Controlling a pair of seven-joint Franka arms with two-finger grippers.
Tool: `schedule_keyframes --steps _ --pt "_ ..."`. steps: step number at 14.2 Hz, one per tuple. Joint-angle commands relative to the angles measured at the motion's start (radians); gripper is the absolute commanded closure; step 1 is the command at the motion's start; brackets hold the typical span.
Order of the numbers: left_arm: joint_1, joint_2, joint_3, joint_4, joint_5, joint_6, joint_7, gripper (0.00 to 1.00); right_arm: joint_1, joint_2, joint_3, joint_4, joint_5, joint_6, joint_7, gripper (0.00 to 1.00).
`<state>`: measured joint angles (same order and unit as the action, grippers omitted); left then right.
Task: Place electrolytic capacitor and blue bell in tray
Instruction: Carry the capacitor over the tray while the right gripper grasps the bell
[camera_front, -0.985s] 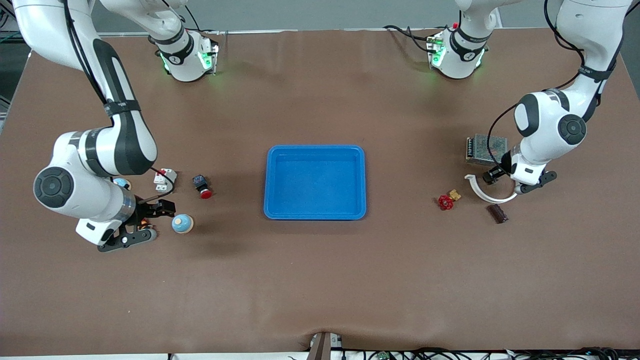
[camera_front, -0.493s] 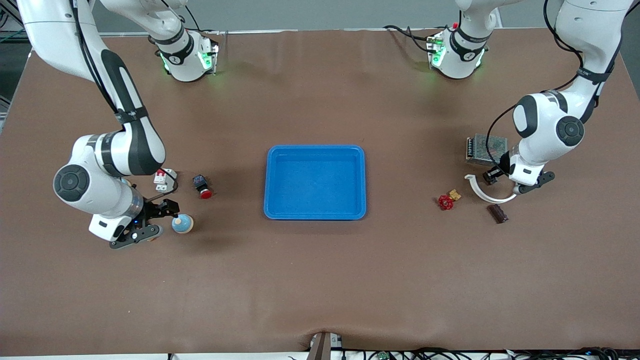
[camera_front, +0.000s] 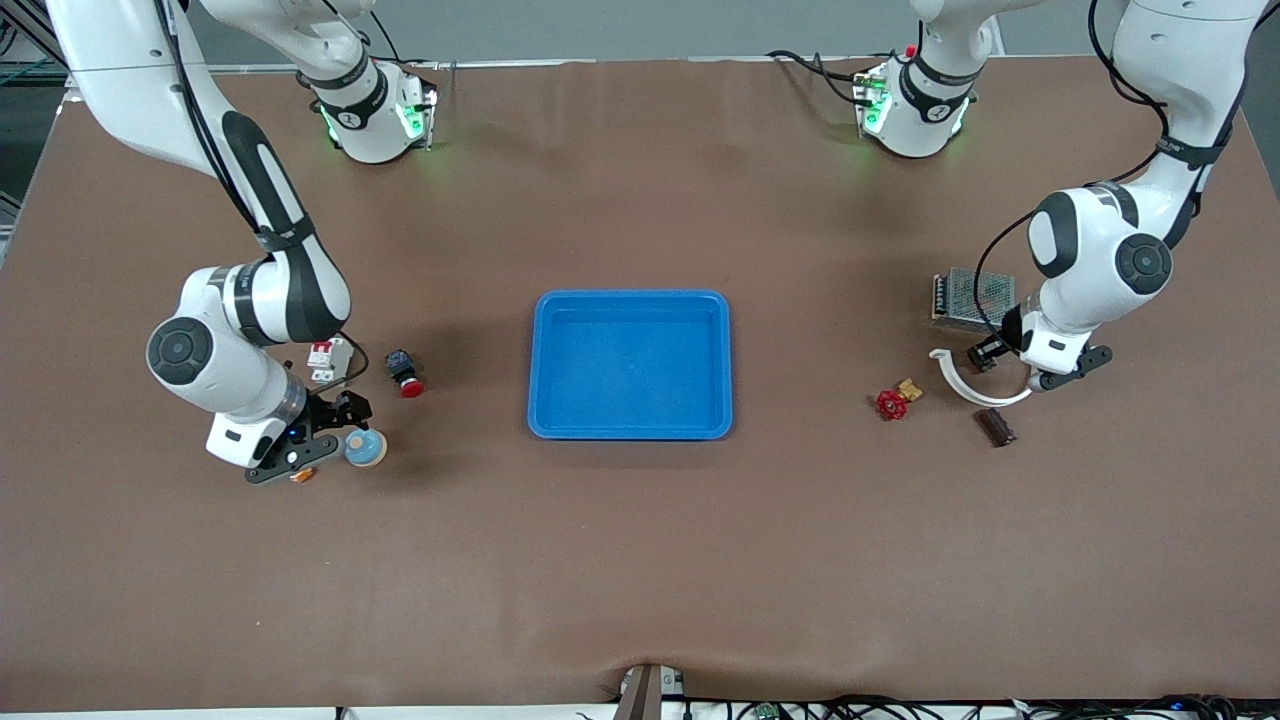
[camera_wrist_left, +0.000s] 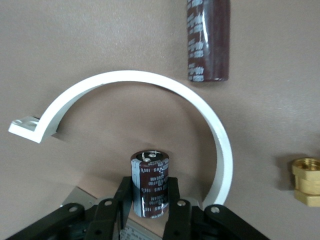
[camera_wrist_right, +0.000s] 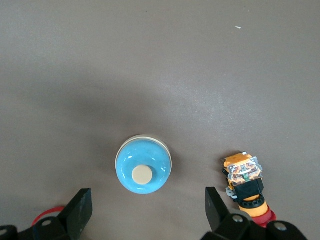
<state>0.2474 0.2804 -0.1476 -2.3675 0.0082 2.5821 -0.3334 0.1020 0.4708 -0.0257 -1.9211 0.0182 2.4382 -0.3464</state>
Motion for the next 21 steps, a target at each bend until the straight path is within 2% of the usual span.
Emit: schedule_keyframes --steps 1,4,8,14,18,21 --pt "-0.003 -0.076 -0.012 0.053 -0.001 -0.162 -0.009 1.00 -0.005 0.012 0.006 -0.015 -0.001 0.056 -0.016 0.00" --pt "-0.007 -0.092 -0.064 0.128 -0.001 -0.296 -0.100 1.00 0.002 0.031 0.006 -0.015 -0.001 0.087 -0.016 0.00" --pt "-0.005 -0.096 -0.193 0.209 -0.001 -0.428 -0.319 1.00 0.008 0.061 0.006 -0.006 -0.001 0.105 -0.017 0.00" --pt "-0.019 -0.069 -0.380 0.278 -0.001 -0.465 -0.653 1.00 0.018 0.095 0.006 -0.007 -0.004 0.150 -0.019 0.00" --pt "-0.138 -0.040 -0.392 0.326 -0.001 -0.465 -0.835 1.00 0.013 0.111 0.006 -0.007 -0.009 0.169 -0.042 0.00" --pt "-0.224 0.019 -0.392 0.392 -0.001 -0.465 -0.969 1.00 0.001 0.120 0.006 -0.009 -0.009 0.188 -0.085 0.00"
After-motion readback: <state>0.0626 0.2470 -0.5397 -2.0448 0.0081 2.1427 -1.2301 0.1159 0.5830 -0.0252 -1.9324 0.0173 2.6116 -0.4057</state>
